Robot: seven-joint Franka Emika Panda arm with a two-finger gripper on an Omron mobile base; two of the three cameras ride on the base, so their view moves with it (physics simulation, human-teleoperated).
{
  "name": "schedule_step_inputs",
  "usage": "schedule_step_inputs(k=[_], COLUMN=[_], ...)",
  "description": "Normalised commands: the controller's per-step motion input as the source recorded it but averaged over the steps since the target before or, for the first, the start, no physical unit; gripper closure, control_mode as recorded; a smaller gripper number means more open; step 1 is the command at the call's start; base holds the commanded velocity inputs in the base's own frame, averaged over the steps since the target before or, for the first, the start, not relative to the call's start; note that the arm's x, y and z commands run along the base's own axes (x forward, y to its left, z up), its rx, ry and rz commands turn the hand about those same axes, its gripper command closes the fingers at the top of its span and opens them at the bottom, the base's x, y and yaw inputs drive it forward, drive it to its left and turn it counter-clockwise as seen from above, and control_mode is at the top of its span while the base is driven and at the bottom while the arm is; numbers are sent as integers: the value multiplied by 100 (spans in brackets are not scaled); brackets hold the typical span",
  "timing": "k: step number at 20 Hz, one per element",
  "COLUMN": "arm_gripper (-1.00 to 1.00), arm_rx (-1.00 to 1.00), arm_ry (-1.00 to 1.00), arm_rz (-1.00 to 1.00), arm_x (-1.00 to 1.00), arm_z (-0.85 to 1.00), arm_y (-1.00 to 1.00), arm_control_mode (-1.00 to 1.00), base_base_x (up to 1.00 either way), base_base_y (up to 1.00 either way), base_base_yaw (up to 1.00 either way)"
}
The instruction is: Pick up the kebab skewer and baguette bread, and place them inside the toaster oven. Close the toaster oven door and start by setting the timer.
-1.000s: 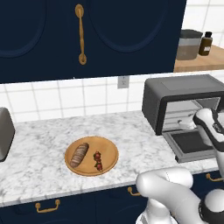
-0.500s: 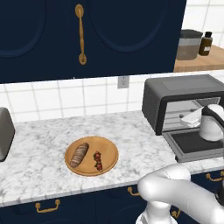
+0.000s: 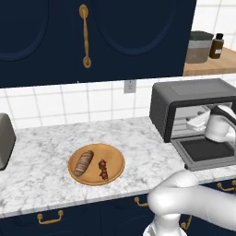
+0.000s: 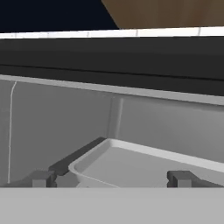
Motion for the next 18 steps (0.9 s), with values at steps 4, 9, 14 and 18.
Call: schedule_step_inputs(k=[4,9,14,18], arm_gripper=[-100,-100,-100,-100], arm_rx=[0,3,5,4], arm_ry=[1,4,1,0], arm_rz=[0,0,0,0], arm_x=[35,48,38,36], arm_z=[-11,-30,-24,-18], arm_y=[-17,-2,-9,-16], arm_control_mode=[-100,-100,-100,-100], base_base_x=[0,0,0,0], base_base_y=[0,0,0,0], base_base_yaw=[0,0,0,0])
